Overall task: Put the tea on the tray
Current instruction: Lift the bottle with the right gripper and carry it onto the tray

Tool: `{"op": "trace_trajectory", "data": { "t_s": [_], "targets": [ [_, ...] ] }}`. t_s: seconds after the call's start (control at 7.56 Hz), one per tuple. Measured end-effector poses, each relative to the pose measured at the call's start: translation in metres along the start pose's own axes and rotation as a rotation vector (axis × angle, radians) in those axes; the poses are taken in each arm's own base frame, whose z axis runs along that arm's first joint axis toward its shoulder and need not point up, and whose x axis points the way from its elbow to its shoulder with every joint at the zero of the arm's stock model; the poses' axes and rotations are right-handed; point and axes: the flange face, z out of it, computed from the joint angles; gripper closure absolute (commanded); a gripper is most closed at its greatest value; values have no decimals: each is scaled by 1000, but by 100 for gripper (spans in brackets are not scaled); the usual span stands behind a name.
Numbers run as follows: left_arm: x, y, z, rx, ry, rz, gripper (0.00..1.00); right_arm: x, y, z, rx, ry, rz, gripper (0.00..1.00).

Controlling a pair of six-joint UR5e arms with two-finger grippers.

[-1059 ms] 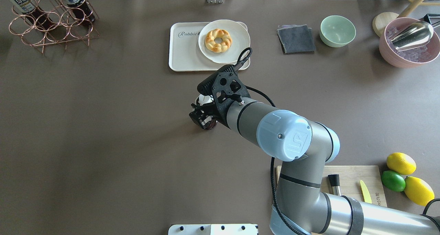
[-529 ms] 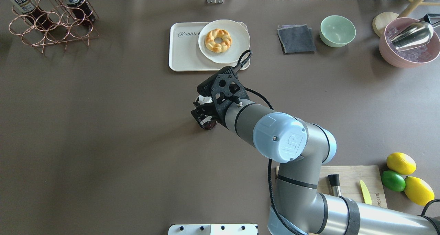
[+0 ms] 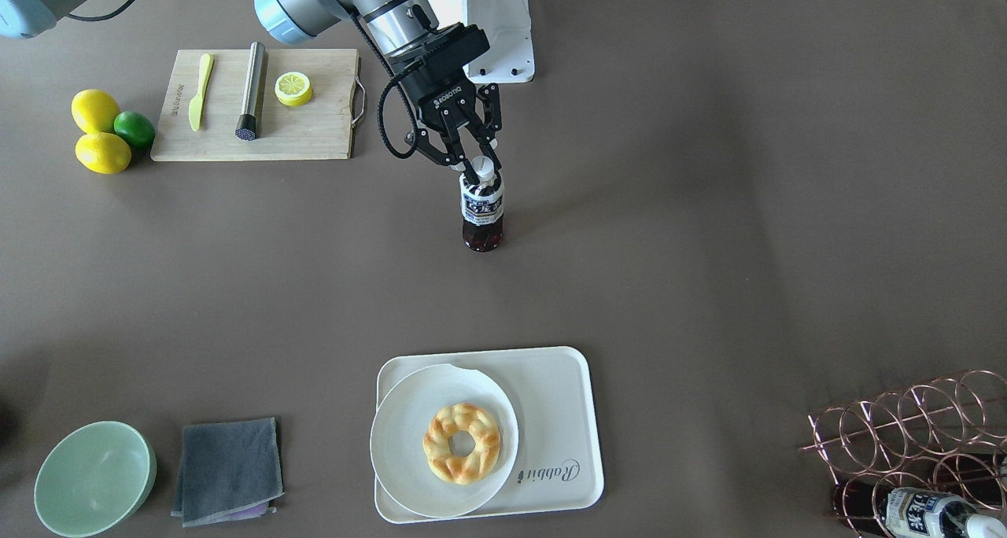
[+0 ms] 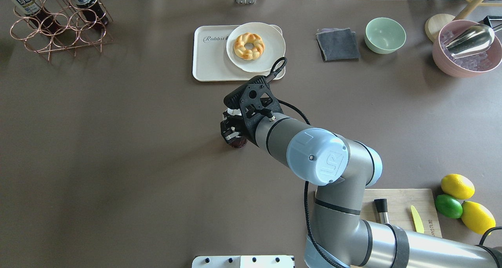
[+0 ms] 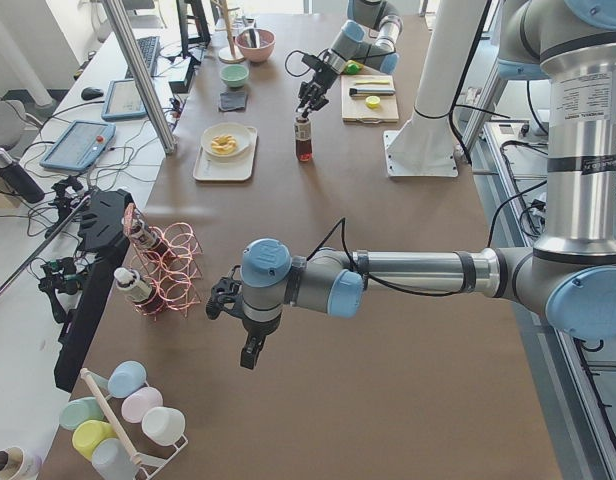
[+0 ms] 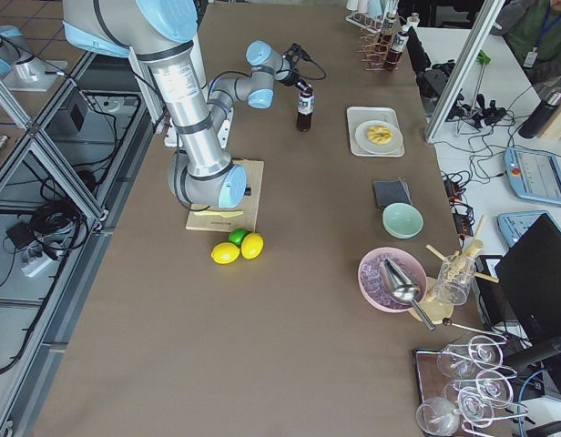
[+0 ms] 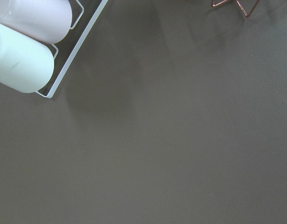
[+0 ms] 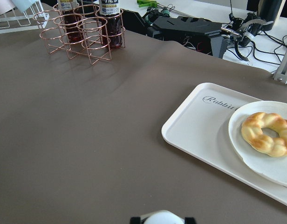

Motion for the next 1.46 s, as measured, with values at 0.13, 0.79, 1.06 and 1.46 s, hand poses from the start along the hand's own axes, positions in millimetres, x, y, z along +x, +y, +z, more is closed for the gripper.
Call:
{"op": "trace_trajectory", "data": {
  "t_s": [0.13, 0.79, 1.06, 1.46],
  "targets": [
    [1, 0, -1, 2, 0, 1, 1, 0, -3, -2, 6, -3, 13, 100],
    [-2, 5, 4, -33, 10, -32, 1, 11, -73, -9, 57, 19, 105, 100],
    [-11, 25, 15, -117, 26, -108, 1, 24, -113, 7, 25, 48, 130, 100],
    [-17, 57, 27, -161, 87, -179, 1, 32, -175, 66, -17, 115, 147, 100]
  ]
}}
